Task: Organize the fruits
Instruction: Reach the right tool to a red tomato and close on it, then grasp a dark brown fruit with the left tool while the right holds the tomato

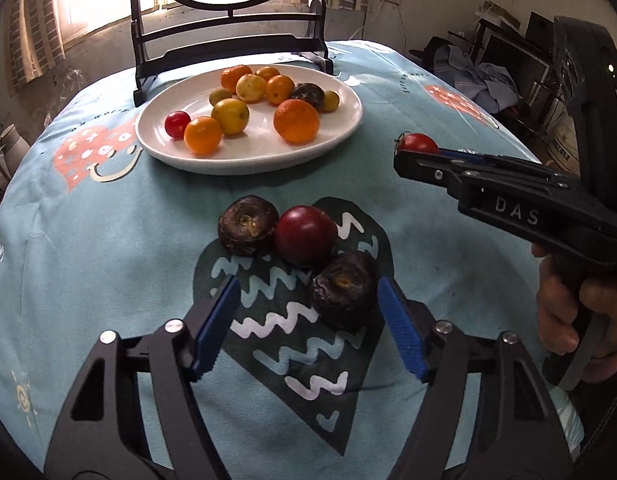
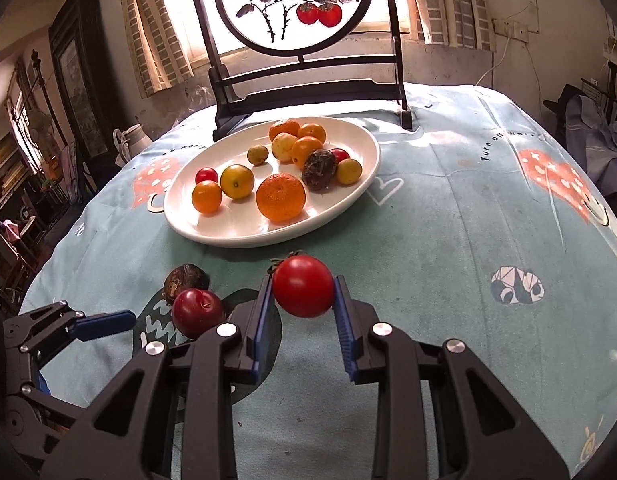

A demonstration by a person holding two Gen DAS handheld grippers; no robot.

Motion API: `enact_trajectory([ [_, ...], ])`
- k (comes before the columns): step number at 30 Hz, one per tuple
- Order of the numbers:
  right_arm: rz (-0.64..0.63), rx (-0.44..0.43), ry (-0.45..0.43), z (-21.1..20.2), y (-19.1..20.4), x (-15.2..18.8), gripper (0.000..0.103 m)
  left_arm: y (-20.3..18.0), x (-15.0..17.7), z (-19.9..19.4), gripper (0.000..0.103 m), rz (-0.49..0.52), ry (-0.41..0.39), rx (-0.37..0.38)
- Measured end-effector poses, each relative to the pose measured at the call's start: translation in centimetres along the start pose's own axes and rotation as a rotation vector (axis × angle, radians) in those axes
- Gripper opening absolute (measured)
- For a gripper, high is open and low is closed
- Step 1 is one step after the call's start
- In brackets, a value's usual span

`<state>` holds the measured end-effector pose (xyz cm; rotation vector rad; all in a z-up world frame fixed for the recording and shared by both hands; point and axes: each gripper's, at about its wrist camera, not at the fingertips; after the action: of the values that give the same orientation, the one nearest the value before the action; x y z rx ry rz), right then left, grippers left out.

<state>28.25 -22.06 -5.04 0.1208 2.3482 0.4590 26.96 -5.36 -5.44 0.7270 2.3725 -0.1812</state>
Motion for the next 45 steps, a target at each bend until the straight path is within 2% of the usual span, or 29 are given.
enact_trajectory([
  [2, 0.008, -0.005, 0.001, -0.1, -0.1, 0.0, 0.030, -0.2, 0.1, 0.7, 0.066, 0.007, 0.018, 0.005],
  [6, 0.010, -0.018, 0.000, -0.4, 0.1, -0.1, 0.030, -0.9, 0.0, 0.5, 0.065, 0.039, -0.016, 0.001],
  [10, 0.013, -0.022, 0.004, -0.5, 0.1, -0.2, 0.030, -2.0, -0.1, 0.8, 0.064, 0.079, -0.031, 0.042],
  [13, 0.017, -0.024, 0.002, -0.6, 0.1, -0.2, 0.030, -2.6, -0.2, 1.3, 0.063, 0.102, -0.024, 0.035],
  [19, 0.021, -0.032, 0.007, -0.6, 0.2, -0.2, 0.030, -2.3, -0.2, 2.5, 0.063, 0.083, 0.010, 0.039],
  [22, 0.019, -0.032, 0.011, -0.6, 0.2, -0.1, 0.030, -2.7, 0.0, 2.7, 0.061, 0.100, 0.006, 0.014],
  [26, 0.019, -0.035, 0.013, -0.7, 0.3, -0.2, 0.030, -2.8, 0.1, 2.6, 0.047, 0.108, 0.001, -0.015],
  [32, 0.023, -0.037, 0.016, -0.6, 0.3, 0.0, 0.030, -2.2, 0.3, 2.2, 0.045, 0.077, -0.001, 0.013],
  [42, 0.010, -0.039, 0.013, -0.5, 0.4, 0.3, 0.030, -1.0, 1.6, -1.5, 0.045, 0.003, -0.058, 0.049],
  [45, 0.034, -0.090, 0.012, -1.0, 0.5, -0.3, 0.030, 1.0, 0.6, -3.0, 0.045, 0.016, -0.068, 0.046],
])
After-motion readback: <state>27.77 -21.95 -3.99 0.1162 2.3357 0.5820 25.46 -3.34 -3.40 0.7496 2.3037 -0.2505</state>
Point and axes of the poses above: each gripper's, at about its wrist camera, not at the fingertips, and z roughly the way its jaws point, y to its left, x to its underside, and after that the axes turned 14 degrees about z, right-handed
